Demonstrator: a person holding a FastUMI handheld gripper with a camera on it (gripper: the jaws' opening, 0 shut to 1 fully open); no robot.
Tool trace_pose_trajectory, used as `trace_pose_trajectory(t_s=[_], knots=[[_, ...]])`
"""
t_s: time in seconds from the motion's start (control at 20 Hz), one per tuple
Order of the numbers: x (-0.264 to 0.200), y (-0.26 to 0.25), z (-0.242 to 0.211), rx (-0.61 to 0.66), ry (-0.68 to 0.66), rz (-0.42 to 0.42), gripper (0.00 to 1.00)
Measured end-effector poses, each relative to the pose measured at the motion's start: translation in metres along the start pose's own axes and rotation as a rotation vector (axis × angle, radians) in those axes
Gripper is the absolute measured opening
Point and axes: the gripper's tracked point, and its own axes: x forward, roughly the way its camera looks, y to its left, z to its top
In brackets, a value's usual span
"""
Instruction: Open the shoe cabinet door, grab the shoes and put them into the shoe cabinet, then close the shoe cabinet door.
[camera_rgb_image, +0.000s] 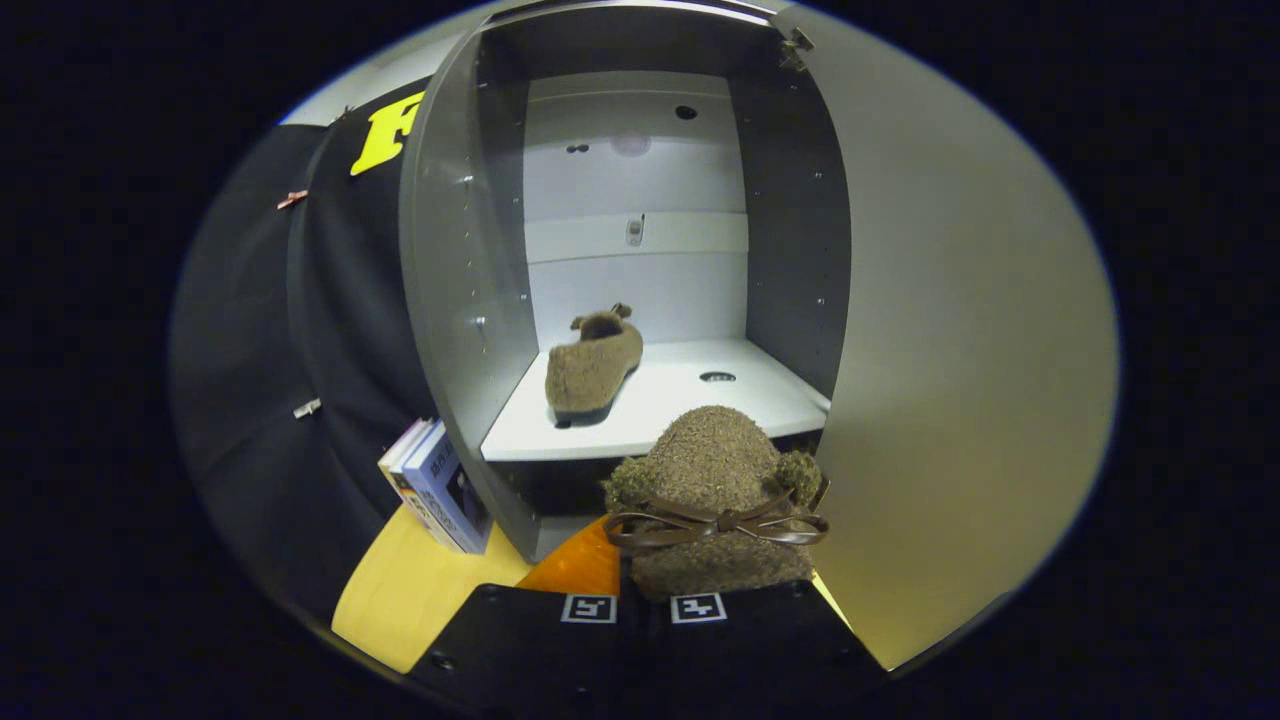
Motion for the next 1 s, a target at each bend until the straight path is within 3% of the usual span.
trace_pose_trajectory(t_s=[0.3,0.75,1.0], knots=[[0.034,0.001,0.053,-0.014,0.019,0.040,0.05],[0.124,-0.010,0.125,-0.056,0.079,0.085,0.05],[0.185,-0.017,0.125,-0.013,0.173,0.068,0.05]])
